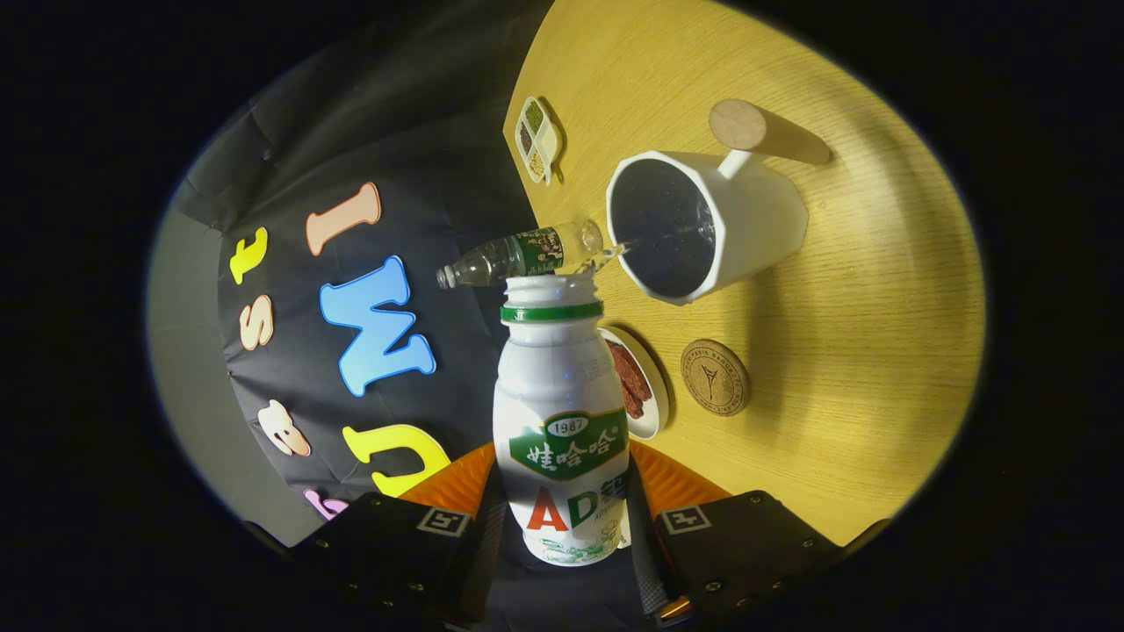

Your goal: Take the bottle from table, then pour the juice into the cup, finally place the bottle on the coaster

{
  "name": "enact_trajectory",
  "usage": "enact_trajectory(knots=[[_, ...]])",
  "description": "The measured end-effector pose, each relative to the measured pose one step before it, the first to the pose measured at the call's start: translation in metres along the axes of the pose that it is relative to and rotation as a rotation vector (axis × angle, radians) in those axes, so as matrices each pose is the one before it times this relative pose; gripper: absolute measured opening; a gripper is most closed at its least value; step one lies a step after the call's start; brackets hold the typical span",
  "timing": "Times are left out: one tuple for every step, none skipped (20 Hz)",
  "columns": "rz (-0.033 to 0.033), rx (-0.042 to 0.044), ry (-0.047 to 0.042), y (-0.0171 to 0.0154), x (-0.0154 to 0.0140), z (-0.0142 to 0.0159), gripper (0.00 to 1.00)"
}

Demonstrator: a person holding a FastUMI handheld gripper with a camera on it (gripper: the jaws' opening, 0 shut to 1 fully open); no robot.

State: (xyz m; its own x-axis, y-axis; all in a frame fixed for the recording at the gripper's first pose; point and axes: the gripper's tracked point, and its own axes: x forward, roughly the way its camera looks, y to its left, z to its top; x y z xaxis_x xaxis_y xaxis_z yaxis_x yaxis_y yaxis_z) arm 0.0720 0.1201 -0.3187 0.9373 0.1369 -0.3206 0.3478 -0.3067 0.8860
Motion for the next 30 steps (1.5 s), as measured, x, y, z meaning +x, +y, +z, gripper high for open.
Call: enact_trajectory(knots=[[-0.00113, 0.00220, -0.00118, 0.00027, 0.00072, -0.00025, 0.64], [0.00140, 0.00126, -0.00207, 0.00064, -0.00133, -0.00007, 0.64], [0.00055, 0.00509, -0.00174, 0.00030, 0.00075, 0.00003, 0.64], [-0.00028, 0.00493, 0.00037, 0.00065, -0.00115, 0.00011, 0.64], [-0.00120, 0.00272, 0.00003, 0.00040, 0.00143, -0.00075, 0.64], [0.00022, 0.00362, -0.00198, 0.00009, -0.00099, -0.00009, 0.64], [0.00043, 0.00727, -0.00257, 0.00033, 0.00010, 0.00026, 0.64], [0.00088, 0.00583, -0.00265, 0.00193, 0.00002, 0.00062, 0.64], [0.00090, 0.00246, -0.00164, 0.00055, 0.00108, -0.00048, 0.64], [-0.00111, 0.00097, -0.00087, 0.00050, 0.00033, -0.00025, 0.64], [0.00162, 0.00494, -0.00204, 0.00081, 0.00046, 0.00020, 0.64], [0.00044, 0.00798, -0.00143, 0.00169, 0.00031, 0.00037, 0.64], [-0.00003, 0.00647, -0.00268, 0.00052, 0.00121, 0.00055, 0.64], [-0.00094, 0.00563, -0.00190, 0.00005, 0.00007, 0.00053, 0.64], [0.00252, 0.00367, -0.00223, 0.00136, 0.00030, 0.00050, 0.64], [-0.00154, 0.00068, -0.00063, 0.00058, -0.00036, 0.00016, 0.64], [-0.00158, 0.00227, 0.00193, 0.00006, 0.00052, -0.00095, 0.64], [0.00044, 0.00561, -0.00083, 0.00139, 0.00006, 0.00043, 0.64], [0.00137, 0.00900, -0.00307, 0.00089, 0.00072, 0.00018, 0.64], [-0.00057, 0.01011, -0.00337, 0.00081, 0.00009, 0.00001, 0.64], [-0.00286, 0.01065, -0.00076, -0.00026, -0.00006, 0.00006, 0.64], [0.00159, 0.00795, -0.00378, 0.00061, -0.00051, -0.00003, 0.64], [0.00022, 0.00521, -0.00129, 0.00068, 0.00016, -0.00041, 0.64], [-0.00439, 0.00294, 0.00034, -0.00043, -0.00024, -0.00011, 0.64], [-0.00384, 0.00192, 0.00123, -0.00005, 0.00032, -0.00035, 0.64], [-0.00235, 0.00525, -0.00183, -0.00009, -0.00200, 0.00100, 0.64], [-0.00042, 0.00891, -0.00159, 0.00087, 0.00011, 0.00058, 0.64], [-0.00204, 0.00650, -0.00155, 0.00035, -0.00097, 0.00034, 0.64], [-0.00408, 0.00483, -0.00013, -0.00015, 0.00003, 0.00022, 0.64], [-0.00010, 0.00346, -0.00282, 0.00088, -0.00056, 0.00068, 0.64]])
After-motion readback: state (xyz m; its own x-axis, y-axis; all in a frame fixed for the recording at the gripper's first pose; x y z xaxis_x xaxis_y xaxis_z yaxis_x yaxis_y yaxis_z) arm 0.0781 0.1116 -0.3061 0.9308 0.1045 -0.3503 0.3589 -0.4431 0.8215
